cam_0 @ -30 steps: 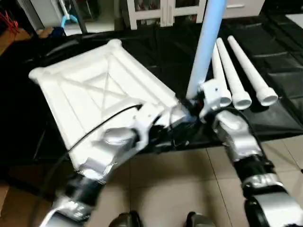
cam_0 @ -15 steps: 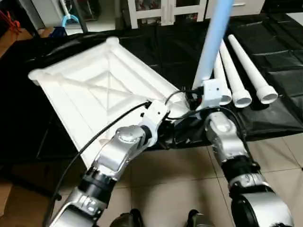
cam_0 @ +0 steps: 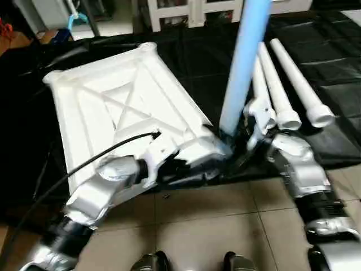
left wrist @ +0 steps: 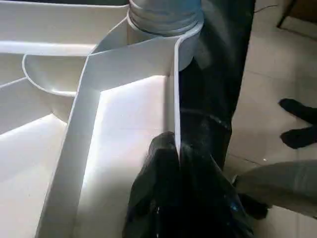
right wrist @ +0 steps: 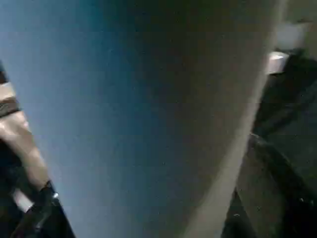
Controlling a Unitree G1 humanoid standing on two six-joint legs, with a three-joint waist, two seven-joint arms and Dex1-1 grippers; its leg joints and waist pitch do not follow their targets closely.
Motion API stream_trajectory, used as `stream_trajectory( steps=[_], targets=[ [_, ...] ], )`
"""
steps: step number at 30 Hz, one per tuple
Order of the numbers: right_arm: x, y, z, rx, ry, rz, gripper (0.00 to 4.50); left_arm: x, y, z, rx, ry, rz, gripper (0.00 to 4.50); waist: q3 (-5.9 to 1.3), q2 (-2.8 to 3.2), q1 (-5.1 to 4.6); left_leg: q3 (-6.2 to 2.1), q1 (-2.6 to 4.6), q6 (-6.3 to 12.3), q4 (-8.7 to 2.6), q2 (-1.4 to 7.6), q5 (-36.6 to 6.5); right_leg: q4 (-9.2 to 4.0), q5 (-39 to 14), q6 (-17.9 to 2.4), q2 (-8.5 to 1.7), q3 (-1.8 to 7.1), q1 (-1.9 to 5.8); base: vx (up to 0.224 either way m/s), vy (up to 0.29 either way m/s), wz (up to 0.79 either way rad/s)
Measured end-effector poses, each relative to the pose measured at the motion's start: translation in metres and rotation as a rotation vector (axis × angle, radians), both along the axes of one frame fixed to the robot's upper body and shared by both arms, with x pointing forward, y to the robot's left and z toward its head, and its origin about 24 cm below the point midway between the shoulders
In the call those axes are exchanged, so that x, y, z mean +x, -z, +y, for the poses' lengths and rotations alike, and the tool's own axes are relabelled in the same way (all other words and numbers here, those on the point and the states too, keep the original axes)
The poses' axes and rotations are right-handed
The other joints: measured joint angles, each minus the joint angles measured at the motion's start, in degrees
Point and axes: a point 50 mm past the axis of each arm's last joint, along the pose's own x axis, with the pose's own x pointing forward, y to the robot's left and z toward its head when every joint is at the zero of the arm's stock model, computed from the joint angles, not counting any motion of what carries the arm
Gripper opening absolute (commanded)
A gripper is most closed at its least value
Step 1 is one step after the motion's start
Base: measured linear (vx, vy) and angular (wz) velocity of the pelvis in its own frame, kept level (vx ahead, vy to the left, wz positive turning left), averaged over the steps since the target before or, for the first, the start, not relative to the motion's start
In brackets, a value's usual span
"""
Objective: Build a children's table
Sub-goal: Rotate leg to tighten
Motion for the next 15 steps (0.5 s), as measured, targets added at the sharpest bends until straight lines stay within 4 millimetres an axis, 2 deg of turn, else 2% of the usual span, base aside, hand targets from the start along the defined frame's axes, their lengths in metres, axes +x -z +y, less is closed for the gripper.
stream_trajectory(
  steps=[6,15],
  targets=[
    [-0.007,0.002,-0.007,-0.018,-0.137,0.085,3.50,-0.008,0.000,0.001,0.018,0.052,0.026,0.00,0.00,-0.02,1.00,-0.01,-0.12,0.25,0.57,0.00,-0.19,0.72,-0.45,-0.71,-0.10,0.00,-0.12,0.009,0.002,0.00],
    [-0.012,0.006,-0.012,-0.033,-0.221,0.138,2.84,-0.012,0.003,0.001,0.015,0.060,0.047,0.00,0.08,-0.15,0.69,0.34,0.04,-0.22,0.82,0.13,-0.22,0.82,-0.44,-0.70,-0.10,0.34,0.11,0.000,0.000,0.00]
  ],
)
